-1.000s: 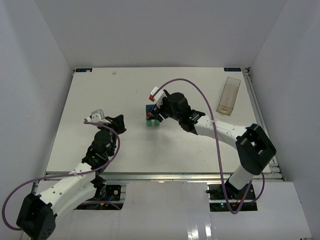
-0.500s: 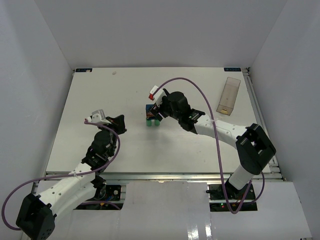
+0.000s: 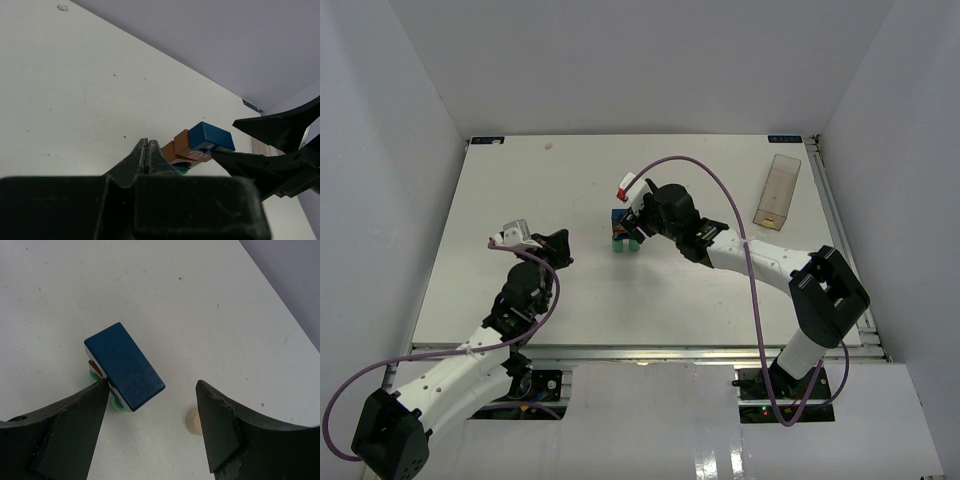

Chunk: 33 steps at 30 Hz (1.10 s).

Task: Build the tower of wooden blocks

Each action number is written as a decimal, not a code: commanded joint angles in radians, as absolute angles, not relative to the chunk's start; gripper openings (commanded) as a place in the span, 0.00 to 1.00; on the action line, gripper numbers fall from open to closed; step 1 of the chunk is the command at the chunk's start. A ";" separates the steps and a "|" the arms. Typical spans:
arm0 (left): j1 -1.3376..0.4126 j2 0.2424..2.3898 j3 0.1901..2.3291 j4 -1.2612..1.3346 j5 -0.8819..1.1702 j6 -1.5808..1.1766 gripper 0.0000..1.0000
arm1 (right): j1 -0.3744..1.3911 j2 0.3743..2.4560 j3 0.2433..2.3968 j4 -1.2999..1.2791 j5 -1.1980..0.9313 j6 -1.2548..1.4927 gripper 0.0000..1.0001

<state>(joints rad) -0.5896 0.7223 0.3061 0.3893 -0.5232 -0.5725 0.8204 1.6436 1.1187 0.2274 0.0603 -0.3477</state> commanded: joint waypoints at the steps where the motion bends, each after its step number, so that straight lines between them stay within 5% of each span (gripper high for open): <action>1: -0.595 0.706 0.305 0.399 -0.514 -0.561 0.00 | 0.828 1.647 1.170 0.240 0.055 -0.343 0.76; 33: -0.600 0.706 0.305 0.404 -0.510 -0.555 0.00 | 0.827 1.600 1.133 0.225 0.063 -0.337 0.76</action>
<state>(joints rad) -0.5934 0.7223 0.3061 0.3893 -0.5224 -0.5648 0.8204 1.6440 1.1351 0.2239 0.0566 -0.3463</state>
